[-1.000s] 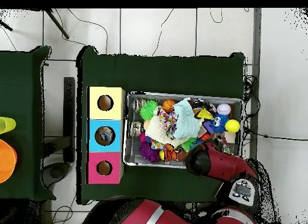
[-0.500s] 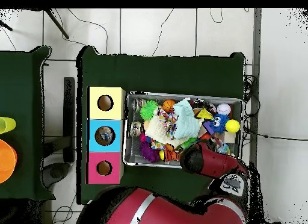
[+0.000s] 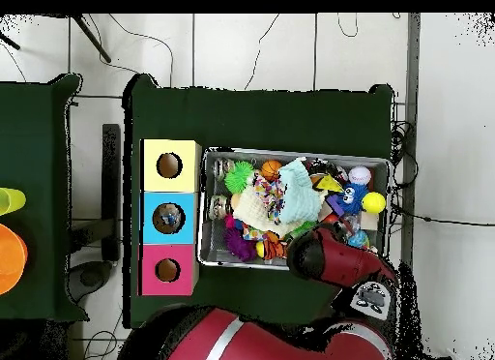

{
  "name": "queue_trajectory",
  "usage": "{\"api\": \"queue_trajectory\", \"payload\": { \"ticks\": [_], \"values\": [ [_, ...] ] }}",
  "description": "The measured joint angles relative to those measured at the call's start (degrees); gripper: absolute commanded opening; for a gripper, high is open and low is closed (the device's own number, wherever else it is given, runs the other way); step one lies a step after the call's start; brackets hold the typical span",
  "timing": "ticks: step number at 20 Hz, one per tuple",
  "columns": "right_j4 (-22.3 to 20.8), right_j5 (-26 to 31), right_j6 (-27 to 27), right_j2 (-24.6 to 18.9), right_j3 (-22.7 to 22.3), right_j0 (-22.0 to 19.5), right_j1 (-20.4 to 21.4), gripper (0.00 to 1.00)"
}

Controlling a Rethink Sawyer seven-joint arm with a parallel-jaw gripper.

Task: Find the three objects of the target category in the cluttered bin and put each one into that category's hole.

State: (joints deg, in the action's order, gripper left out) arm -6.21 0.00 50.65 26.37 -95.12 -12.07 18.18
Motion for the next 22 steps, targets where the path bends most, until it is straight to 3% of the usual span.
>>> {"api": "queue_trajectory", "payload": {
  "ticks": [8,12,18,22],
  "values": [
    [-0.8,-1.2,0.0,1.2,0.0,-3.4,-0.6,1.00],
    [-1.0,-4.9,0.0,1.6,0.3,-5.0,-2.3,1.00],
    [-0.8,-12.0,0.0,1.7,0.5,-4.5,-4.6,1.00],
    [0.0,-13.7,0.0,2.2,0.5,-4.0,-5.6,1.00]
  ]
}}
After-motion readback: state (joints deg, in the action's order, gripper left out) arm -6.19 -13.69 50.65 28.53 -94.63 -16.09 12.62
